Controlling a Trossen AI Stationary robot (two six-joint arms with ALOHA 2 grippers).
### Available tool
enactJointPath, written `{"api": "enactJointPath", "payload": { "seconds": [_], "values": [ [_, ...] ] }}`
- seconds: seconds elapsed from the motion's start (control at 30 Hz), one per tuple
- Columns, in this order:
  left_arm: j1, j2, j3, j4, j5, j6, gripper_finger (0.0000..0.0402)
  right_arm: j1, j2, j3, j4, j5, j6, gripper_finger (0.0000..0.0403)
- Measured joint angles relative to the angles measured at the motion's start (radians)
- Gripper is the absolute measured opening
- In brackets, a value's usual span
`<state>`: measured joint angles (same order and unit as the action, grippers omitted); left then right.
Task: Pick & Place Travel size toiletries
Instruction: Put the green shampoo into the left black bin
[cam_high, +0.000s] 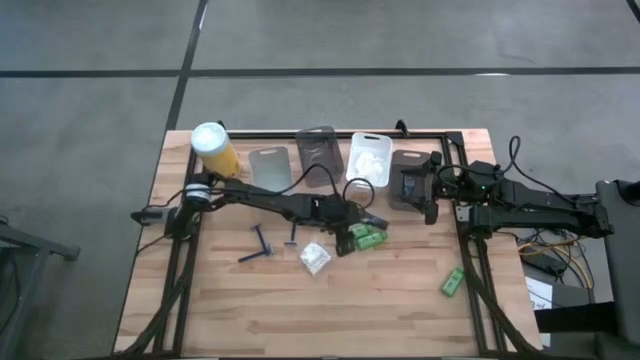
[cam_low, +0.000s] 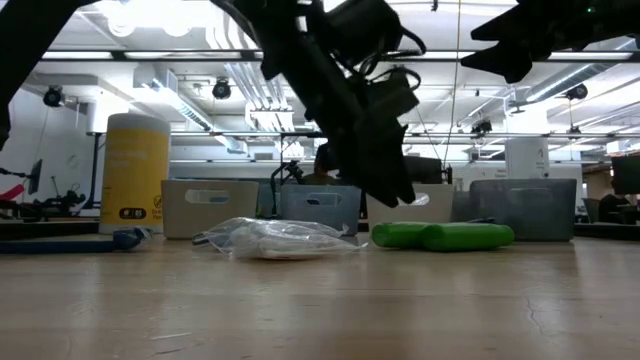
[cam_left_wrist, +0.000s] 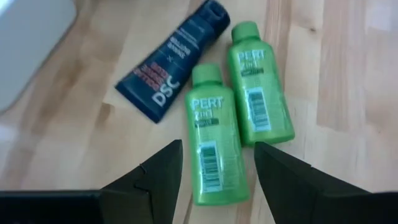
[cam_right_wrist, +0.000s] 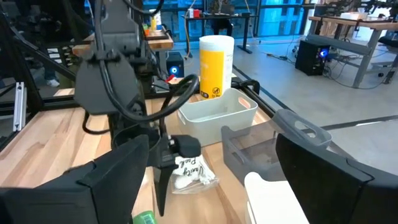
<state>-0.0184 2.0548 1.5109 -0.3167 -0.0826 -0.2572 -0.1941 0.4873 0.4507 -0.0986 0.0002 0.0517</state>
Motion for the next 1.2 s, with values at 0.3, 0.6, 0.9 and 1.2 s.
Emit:
{"api": "enactJointPath", "payload": {
  "seconds": [0.3, 0.6, 0.9, 1.2],
  "values": [
    [-0.005, 0.002, -0.093, 0.116, -0.003, 0.002, 0.0204, 0.0, 0.0, 0.0, 0.0, 0.0, 0.0, 0.0317],
    [-0.011, 0.051, -0.094, 0.154, 0.004, 0.022, 0.0204, 0.0, 0.0, 0.0, 0.0, 0.0, 0.0, 0.0293],
    [-0.012, 0.063, -0.083, 0.149, -0.068, 0.081, 0.0199, 0.0, 0.001, 0.0, 0.0, 0.0, 0.0, 0.027],
    [-0.014, 0.063, -0.09, 0.153, -0.069, 0.108, 0.0166, 0.0, 0.0, 0.0, 0.0, 0.0, 0.0, 0.0247]
  ]
}}
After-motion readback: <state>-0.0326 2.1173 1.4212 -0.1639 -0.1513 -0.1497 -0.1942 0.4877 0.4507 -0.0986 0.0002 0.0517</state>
